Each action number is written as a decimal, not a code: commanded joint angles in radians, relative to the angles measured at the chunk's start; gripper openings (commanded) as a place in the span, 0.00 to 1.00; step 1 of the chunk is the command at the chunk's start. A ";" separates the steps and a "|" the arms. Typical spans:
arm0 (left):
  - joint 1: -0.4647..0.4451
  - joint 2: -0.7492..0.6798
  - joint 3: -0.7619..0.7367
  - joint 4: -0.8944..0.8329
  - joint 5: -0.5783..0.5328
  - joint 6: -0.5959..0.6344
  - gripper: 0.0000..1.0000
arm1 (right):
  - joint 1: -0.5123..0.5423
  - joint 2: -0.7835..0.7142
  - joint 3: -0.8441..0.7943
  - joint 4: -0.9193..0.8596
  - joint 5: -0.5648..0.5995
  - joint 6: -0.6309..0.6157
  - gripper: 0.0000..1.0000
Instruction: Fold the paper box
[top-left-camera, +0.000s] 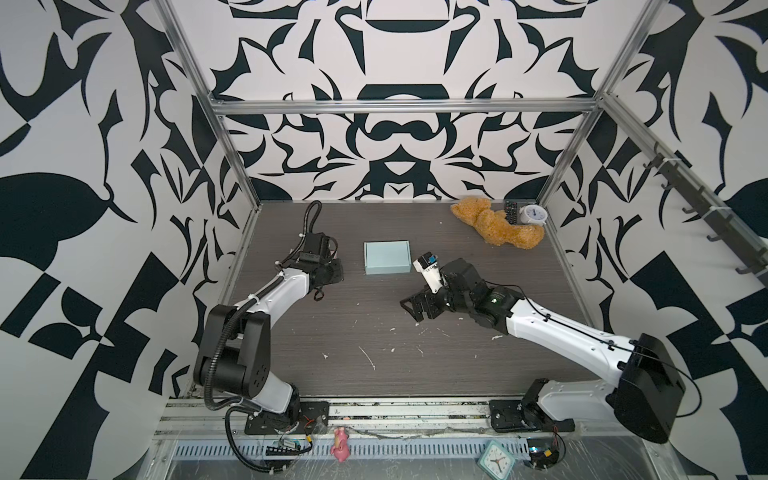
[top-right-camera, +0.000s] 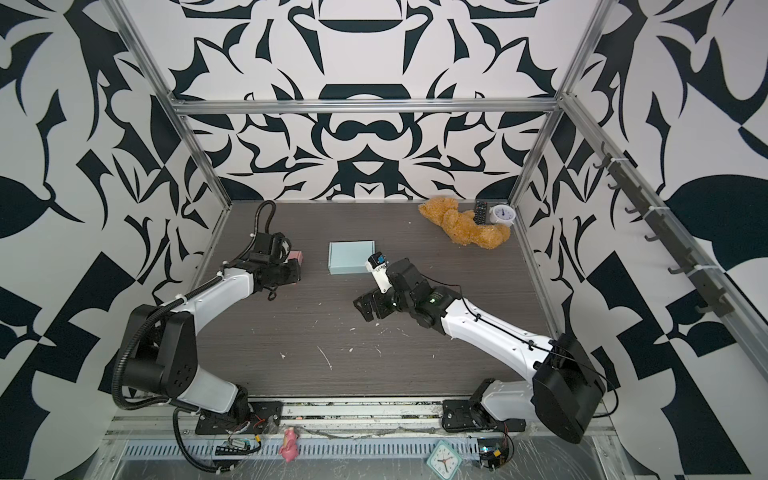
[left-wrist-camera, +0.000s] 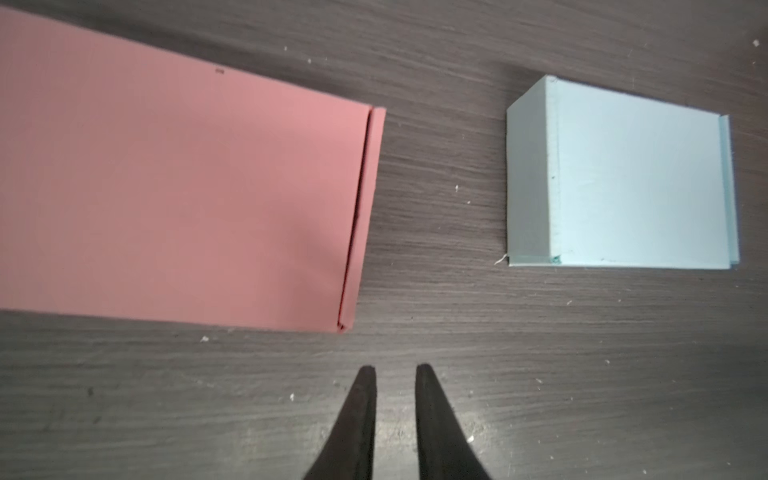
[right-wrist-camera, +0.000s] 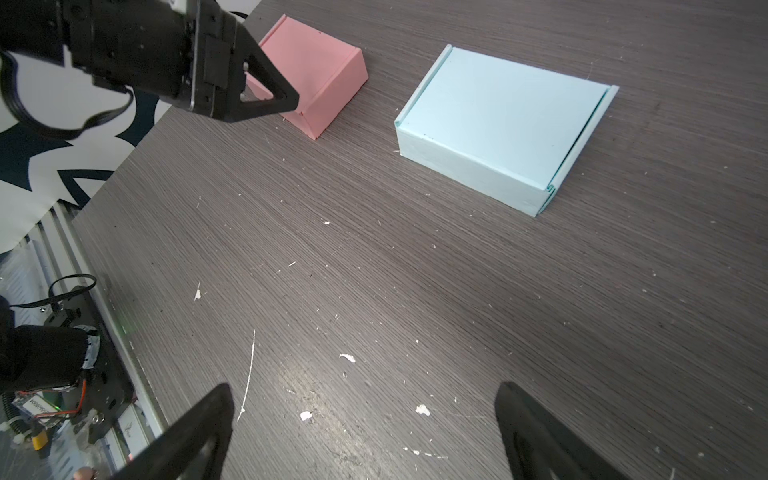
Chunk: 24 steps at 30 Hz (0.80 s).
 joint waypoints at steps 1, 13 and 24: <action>0.021 0.001 -0.029 -0.021 0.018 -0.025 0.22 | -0.004 -0.049 -0.002 -0.002 0.006 0.013 1.00; 0.084 0.118 0.002 0.051 0.043 -0.014 0.21 | -0.003 -0.076 0.001 -0.021 0.024 0.000 1.00; 0.086 0.158 0.039 0.063 0.045 -0.017 0.24 | -0.003 -0.092 0.001 -0.039 0.035 -0.007 1.00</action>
